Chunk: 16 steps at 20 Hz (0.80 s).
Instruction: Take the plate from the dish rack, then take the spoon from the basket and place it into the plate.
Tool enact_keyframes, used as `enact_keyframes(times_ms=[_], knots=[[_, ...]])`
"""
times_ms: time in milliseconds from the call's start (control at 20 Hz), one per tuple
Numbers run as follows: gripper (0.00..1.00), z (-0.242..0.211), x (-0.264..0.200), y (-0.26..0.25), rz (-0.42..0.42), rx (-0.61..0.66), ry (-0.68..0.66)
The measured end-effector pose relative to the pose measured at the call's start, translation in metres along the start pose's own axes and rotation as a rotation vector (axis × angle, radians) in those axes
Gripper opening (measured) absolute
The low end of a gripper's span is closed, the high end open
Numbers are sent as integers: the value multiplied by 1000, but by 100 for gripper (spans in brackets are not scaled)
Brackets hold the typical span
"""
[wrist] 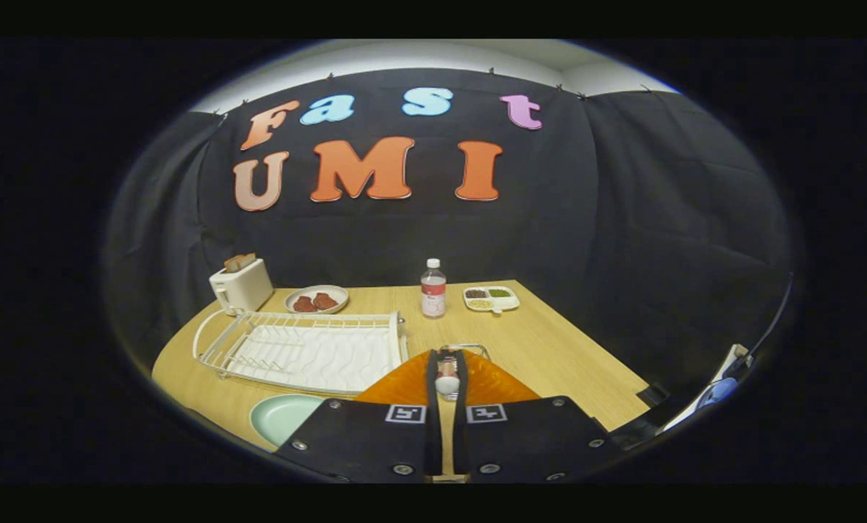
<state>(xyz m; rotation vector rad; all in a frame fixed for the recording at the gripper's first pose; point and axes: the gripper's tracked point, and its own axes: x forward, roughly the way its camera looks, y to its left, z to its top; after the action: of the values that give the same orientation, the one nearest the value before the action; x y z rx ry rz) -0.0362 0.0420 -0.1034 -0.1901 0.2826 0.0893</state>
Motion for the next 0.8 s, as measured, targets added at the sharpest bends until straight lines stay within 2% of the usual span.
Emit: enact_keyframes(times_ms=[350, 800], knots=[[6, -5, -36, 57, 102, -15, -22], [6, -54, -45, 125, 275, -15, 51]])
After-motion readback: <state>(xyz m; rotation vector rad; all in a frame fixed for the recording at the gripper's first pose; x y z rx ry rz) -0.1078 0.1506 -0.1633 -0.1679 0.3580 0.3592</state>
